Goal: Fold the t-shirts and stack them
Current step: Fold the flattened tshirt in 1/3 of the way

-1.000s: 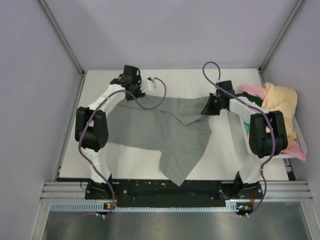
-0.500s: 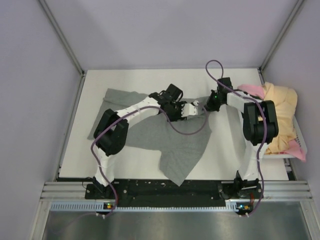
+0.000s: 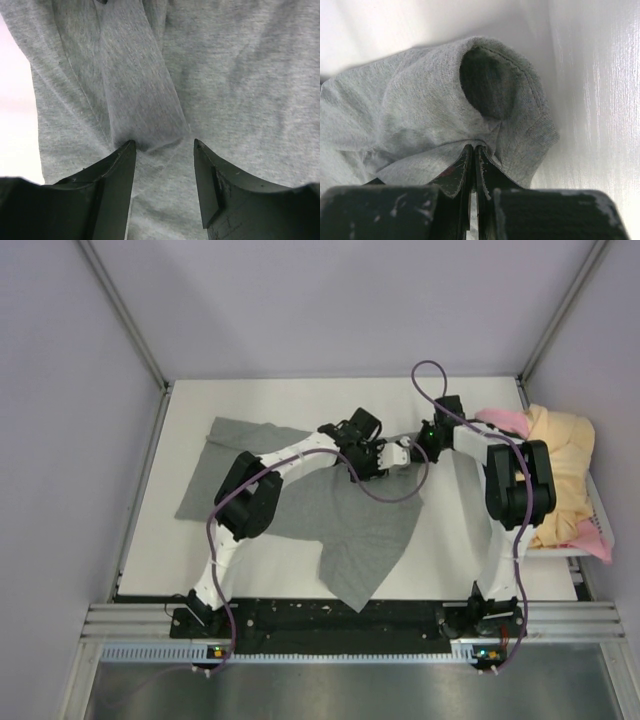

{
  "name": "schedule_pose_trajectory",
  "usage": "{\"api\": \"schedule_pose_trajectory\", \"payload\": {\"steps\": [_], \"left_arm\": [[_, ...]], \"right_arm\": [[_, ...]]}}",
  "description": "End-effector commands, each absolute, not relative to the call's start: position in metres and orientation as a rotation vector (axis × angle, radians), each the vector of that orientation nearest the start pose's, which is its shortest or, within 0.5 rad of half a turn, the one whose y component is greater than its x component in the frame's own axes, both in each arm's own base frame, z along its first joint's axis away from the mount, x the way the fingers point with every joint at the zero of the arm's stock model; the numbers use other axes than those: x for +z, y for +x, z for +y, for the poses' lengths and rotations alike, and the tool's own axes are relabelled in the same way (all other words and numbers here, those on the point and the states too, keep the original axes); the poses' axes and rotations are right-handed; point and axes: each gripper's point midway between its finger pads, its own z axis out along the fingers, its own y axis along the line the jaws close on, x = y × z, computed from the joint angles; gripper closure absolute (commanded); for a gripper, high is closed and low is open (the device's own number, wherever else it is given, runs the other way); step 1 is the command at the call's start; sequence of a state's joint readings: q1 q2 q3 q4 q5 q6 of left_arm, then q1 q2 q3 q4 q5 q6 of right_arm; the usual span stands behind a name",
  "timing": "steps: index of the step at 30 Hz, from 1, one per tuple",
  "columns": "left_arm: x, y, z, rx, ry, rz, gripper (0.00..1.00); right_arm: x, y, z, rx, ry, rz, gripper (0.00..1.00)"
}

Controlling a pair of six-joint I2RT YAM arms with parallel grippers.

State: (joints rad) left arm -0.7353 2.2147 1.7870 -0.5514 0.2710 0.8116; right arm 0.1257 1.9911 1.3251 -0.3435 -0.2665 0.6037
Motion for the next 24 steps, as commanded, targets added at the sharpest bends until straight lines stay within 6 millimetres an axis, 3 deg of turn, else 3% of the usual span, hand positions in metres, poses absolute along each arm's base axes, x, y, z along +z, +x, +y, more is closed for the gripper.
{"api": "schedule_pose_trajectory", "payload": {"steps": [1, 10, 17, 19, 24], "left_arm": [[0.057, 0.396, -0.393, -0.330, 1.803, 1.729, 0.46], [0.044, 0.395, -0.396, -0.334, 1.800, 1.769, 0.48], [0.052, 0.401, -0.392, -0.278, 1.771, 1.784, 0.82], [0.057, 0.403, -0.390, -0.255, 1.769, 1.777, 0.96], [0.077, 0.401, -0.377, -0.199, 1.803, 1.756, 1.00]], "right_arm": [[0.045, 0.460, 0.124, 0.624, 0.507, 2.535, 1.00], [0.049, 0.457, 0.123, 0.613, 0.491, 2.529, 1.00], [0.049, 0.452, 0.119, 0.591, 0.475, 2.530, 1.00], [0.050, 0.451, 0.118, 0.589, 0.470, 2.529, 1.00], [0.061, 0.440, 0.121, 0.606, 0.430, 2.530, 1.00]]}}
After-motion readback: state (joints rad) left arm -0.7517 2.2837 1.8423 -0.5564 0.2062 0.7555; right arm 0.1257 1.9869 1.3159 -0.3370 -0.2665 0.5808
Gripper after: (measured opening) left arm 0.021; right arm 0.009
